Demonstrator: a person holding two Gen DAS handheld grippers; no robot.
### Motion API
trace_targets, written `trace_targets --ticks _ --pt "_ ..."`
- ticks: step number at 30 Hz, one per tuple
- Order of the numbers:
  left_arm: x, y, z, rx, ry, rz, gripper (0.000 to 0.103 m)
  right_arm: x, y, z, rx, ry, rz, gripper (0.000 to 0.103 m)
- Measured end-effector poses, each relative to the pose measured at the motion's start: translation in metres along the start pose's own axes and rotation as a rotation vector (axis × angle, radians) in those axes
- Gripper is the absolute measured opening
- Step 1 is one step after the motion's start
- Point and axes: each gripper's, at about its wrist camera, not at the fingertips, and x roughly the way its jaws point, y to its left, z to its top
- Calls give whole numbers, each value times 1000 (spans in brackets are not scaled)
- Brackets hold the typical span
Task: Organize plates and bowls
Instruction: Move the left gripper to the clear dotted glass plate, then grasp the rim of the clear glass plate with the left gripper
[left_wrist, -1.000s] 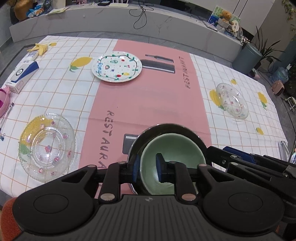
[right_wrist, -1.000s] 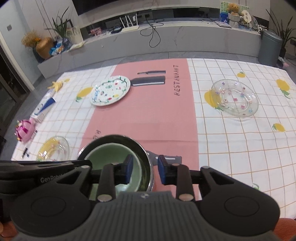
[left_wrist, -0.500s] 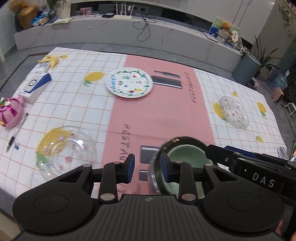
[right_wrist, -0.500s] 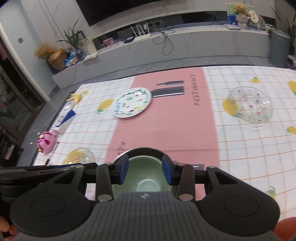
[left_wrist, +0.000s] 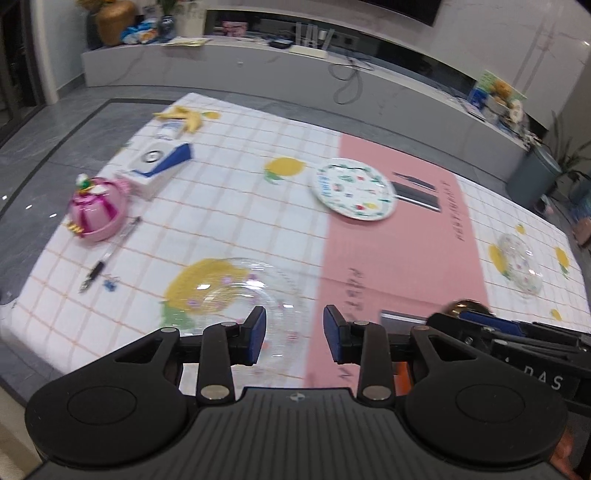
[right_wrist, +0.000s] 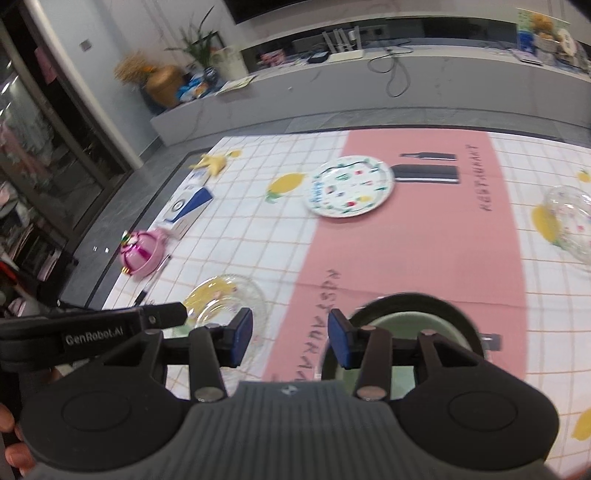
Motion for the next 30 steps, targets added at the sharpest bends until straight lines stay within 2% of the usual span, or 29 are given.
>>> trace_targets --ticks 12,22,30 --pt "13 66 -3 -67 5 27 40 54 38 -4 -61 104 8 45" --pt "52 122 -16 -234 5 -22 41 111 55 0 -51 194 8 44" --pt "79 139 -26 -290 39 -51 41 150 45 7 -34 223 -81 44"
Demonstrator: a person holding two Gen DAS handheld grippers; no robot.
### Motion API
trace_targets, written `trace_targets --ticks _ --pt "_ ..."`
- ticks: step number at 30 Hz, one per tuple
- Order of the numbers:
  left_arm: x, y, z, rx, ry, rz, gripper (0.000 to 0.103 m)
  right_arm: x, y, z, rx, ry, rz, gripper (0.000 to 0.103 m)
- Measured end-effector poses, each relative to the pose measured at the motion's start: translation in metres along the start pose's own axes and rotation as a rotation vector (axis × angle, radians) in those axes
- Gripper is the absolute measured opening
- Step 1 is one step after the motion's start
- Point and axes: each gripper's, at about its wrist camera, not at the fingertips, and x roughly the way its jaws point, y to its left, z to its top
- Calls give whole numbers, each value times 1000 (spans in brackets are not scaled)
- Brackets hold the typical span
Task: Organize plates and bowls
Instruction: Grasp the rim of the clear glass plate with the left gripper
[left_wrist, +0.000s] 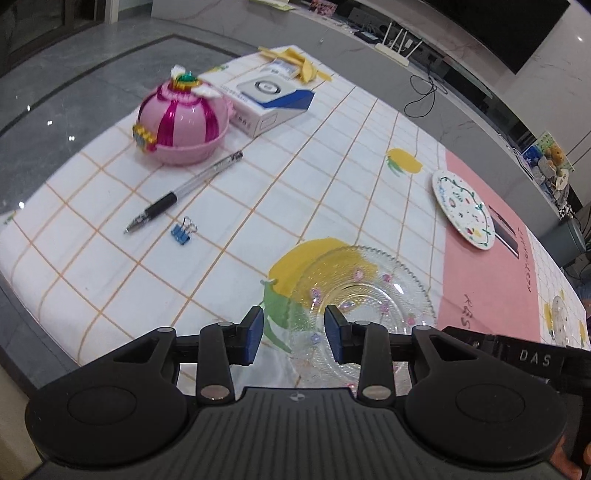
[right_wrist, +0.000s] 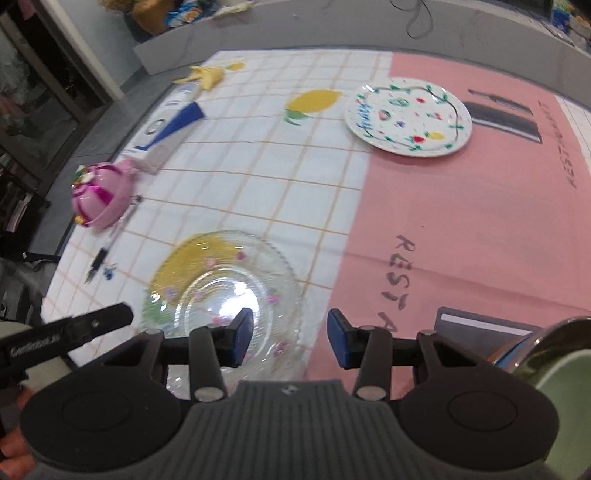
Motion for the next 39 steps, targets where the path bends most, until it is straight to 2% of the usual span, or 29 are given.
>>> trace_targets --ticks 8,11,14,18,19,22,27,29,31,39 --pt "18 3 -3 -26 20 -17 43 21 -8 1 53 32 -6 43" --pt "25 2 -3 -27 41 -14 43 27 -12 -1 81 47 12 39" --pt "27 1 -3 -15 48 -23 43 27 -12 -3 86 29 20 39" --pt "29 -2 -1 1 45 -18 43 29 -12 -2 85 15 31 33" --pt "30 -3 -1 6 45 -17 43 30 -12 -2 86 15 37 29" --pt "32 -8 0 34 48 -14 43 32 -13 -2 105 20 81 25" --pt "32 -10 0 44 41 3 32 34 -11 -4 115 16 98 18" --pt "32 -7 0 33 35 13 23 35 -12 -3 124 16 92 13" --pt "31 -4 0 18 29 20 19 35 -13 -3 129 19 94 12" --pt "21 -1 1 -6 -5 22 16 29 -16 -3 146 19 134 8"
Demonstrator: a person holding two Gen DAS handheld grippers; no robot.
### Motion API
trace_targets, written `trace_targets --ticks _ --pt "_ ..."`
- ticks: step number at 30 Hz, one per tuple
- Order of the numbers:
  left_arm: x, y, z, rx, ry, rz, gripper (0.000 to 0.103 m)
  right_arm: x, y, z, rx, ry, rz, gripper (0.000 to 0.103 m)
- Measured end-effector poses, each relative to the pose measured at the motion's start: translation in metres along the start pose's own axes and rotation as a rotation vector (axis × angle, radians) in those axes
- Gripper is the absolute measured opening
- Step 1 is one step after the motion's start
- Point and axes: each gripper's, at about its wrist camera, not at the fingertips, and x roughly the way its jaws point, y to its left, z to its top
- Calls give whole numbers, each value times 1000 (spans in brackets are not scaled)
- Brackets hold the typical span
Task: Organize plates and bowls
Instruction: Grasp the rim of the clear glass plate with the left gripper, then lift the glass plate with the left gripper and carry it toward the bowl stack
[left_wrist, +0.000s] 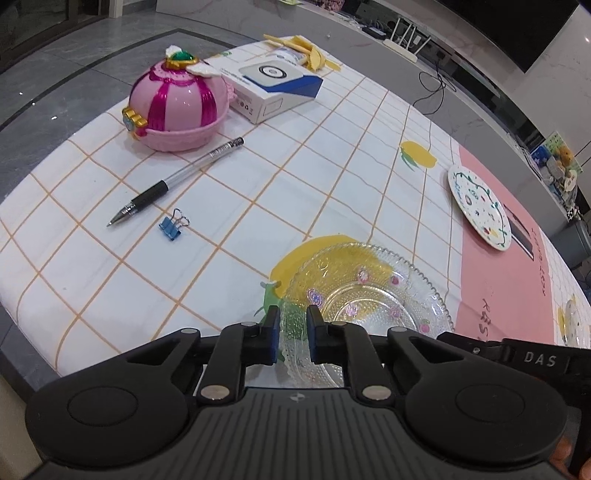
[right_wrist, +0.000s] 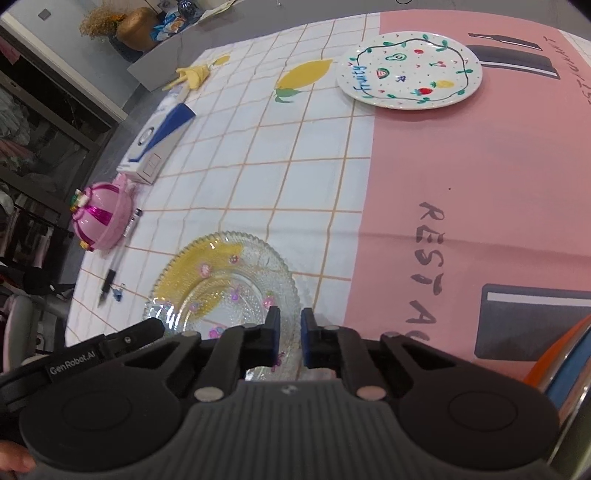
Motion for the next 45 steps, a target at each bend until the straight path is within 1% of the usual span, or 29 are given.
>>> trace_targets --ticks 5,10,15,19,22,27,33,37,40,45 --pt "-14 -10 2 1 -26 -16 16 -20 1 4 7 -38 18 7" --pt "-33 -32 4 25 -63 -35 16 -49 -5 6 33 -86 47 6" --pt "-54 -65 5 68 -96 -80 16 -90 -22 6 60 -147 65 6" --pt "-69 -103 1 117 -116 -132 16 -128 -45 4 87 -199 66 6" --pt "-76 -135 -7 166 -121 -176 16 -159 -67 1 103 -239 51 6" --pt "-78 -192 -24 255 -101 -253 16 -211 -112 -8 147 -310 10 6" --pt "-69 -264 -54 370 -46 -322 16 -261 -181 -25 224 -368 -45 6" --pt "-55 -311 -81 452 5 -337 16 -282 -232 -38 286 -369 -71 6" --pt "-45 -339 -102 500 45 -340 16 -296 -270 -48 332 -363 -89 6" --pt "-18 -370 -134 544 115 -308 16 -302 -322 -60 387 -320 -102 6"
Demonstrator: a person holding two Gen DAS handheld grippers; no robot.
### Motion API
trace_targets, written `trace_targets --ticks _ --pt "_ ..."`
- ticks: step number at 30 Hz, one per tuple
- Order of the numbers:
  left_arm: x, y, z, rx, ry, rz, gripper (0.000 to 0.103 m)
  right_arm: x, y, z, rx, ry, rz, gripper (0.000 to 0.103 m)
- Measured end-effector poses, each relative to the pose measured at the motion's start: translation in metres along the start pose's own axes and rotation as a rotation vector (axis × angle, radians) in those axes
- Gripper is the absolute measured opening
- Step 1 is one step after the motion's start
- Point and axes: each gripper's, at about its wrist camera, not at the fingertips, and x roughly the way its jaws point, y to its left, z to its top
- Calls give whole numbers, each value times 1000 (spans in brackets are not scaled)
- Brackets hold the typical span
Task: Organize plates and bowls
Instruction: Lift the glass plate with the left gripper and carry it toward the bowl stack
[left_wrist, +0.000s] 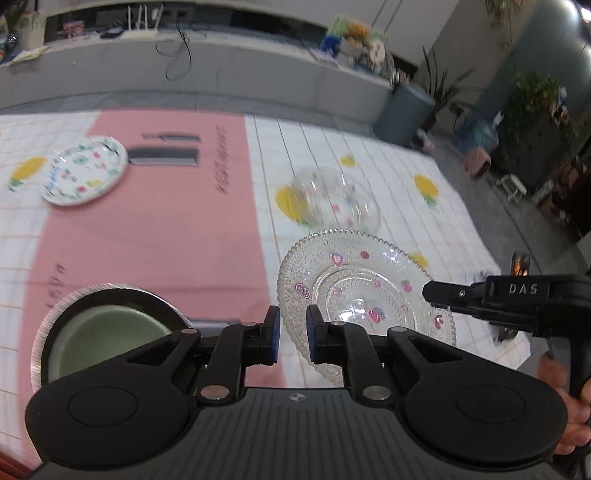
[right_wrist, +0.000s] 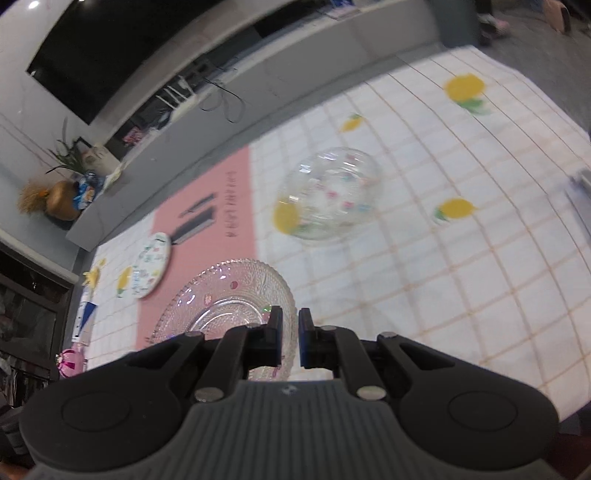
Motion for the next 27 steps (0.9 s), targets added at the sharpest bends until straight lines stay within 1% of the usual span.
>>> trace_targets --ticks 4,10,13,16,20,24,27 --pt "27 -10 -12 8 69 28 16 16 -28 0 27 61 -25 6" --pt "49 -16 -24 32 135 104 16 43 -42 -4 2 151 -67 6" --pt "60 -17 -29 50 159 143 16 56 -42 -4 -10 193 -84 6" --pt "66 -19 -32 72 174 181 16 65 -34 -2 -64 214 -103 6" --pt "72 -24 -34 116 191 231 16 81 -23 -3 -129 274 -142 9" --pt "76 -28 -35 150 203 265 16 93 -20 -3 -159 327 -163 13" --pt "77 -29 -36 160 206 278 16 96 -20 -4 -167 350 -168 14"
